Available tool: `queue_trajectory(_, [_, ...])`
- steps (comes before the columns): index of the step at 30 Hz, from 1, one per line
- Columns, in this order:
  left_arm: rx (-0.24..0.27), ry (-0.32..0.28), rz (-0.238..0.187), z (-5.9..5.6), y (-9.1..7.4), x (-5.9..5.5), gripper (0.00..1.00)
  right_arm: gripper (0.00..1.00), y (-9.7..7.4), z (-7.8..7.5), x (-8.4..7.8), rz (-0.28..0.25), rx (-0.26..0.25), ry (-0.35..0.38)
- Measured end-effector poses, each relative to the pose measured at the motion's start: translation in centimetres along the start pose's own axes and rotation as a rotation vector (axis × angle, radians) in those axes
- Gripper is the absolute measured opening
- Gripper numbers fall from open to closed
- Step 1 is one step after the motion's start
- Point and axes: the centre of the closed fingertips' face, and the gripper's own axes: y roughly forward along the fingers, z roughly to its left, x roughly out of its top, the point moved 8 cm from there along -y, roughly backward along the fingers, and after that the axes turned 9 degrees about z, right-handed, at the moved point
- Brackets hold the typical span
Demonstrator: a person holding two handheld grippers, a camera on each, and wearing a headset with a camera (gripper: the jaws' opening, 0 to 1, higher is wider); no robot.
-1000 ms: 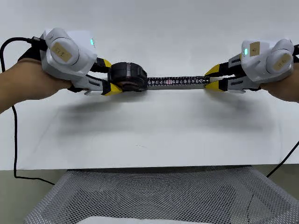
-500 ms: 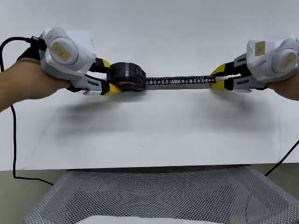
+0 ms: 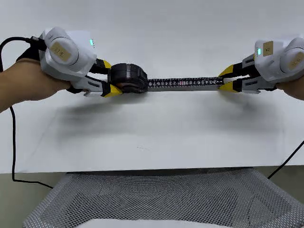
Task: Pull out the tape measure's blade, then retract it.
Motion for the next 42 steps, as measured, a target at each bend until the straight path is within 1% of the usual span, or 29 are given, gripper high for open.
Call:
queue_trajectory(12, [-0.005,0.002,0.002,0.0,0.0,0.0,0.26,0.09,-0.7,0.1,-1.2,0.033,0.007,0.000])
queue_trajectory(28, [-0.007,0.007,0.008,0.1,0.0,0.0,0.26,0.09,-1.5,-0.1,-2.7,0.079,0.005,-0.003])
queue_trajectory(42, [-0.007,0.009,0.011,0.1,0.0,0.0,0.26,0.09,-2.1,-0.2,-3.8,0.106,0.002,0.005])
